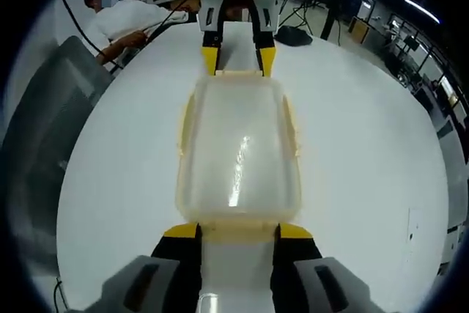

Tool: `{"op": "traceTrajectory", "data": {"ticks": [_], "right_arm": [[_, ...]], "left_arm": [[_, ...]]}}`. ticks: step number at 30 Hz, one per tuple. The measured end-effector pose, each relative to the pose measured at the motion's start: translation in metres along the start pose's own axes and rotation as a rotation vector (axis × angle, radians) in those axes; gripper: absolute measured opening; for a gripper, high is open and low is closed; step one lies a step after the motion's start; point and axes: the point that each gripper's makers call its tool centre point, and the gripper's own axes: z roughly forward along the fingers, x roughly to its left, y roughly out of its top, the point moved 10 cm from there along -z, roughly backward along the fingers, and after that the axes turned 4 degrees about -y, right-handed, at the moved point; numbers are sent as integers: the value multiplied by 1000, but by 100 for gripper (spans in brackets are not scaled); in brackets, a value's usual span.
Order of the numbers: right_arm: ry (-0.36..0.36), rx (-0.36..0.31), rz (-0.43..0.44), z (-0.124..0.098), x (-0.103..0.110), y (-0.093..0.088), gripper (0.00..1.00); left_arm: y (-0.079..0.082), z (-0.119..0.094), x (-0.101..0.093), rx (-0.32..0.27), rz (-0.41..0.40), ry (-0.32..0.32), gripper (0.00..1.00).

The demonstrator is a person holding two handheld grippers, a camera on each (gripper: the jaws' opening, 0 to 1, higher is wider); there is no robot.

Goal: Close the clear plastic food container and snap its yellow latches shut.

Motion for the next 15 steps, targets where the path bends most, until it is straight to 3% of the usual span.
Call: {"op": "traceTrajectory", "data": {"ticks": [10,15], "right_arm": [[-3,19,6,-1,0,0,33],[-12,17,12,-5,3,2,33]], "left_arm": [[1,-1,-1,-4,-2,10,36],[3,-2,-8,23,6,49,36]]}}
